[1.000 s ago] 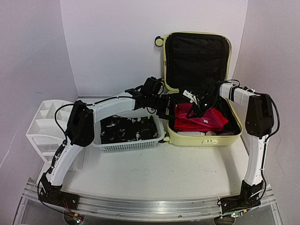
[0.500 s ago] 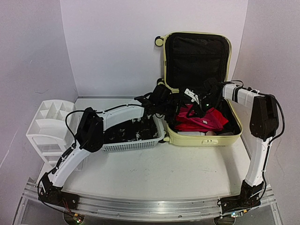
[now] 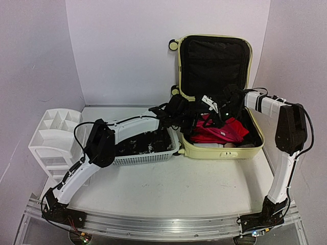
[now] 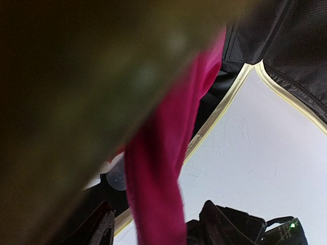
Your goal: Open, take out, and arrange the luggage
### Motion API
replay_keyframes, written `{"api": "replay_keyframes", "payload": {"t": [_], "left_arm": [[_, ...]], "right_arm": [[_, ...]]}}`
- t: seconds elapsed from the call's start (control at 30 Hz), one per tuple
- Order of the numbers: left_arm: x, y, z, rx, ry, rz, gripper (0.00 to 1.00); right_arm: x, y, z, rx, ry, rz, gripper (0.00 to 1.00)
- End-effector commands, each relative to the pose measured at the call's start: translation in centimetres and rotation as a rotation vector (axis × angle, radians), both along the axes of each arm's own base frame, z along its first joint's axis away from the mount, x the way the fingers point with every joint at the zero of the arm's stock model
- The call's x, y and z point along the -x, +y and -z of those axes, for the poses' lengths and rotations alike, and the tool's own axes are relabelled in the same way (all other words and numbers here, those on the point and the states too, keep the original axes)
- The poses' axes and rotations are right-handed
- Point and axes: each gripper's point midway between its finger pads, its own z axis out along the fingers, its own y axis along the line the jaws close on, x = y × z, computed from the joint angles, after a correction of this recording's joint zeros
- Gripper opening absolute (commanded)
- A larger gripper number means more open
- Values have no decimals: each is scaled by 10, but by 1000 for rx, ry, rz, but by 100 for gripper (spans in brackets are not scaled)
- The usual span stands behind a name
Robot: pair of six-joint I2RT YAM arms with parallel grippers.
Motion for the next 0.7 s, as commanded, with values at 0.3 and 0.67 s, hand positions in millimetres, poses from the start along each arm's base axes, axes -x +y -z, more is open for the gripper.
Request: {"api": "replay_keyframes", "payload": {"t": [0.3,0.67], "left_arm": [[-13,-5,11,29,-47,-2,31],[-23,9,-35,18,-272,66,0]], "right_arm": [[16,21,-34,-63,-66,-61,0],[14,18,-43,-69,-32,14,11]]}}
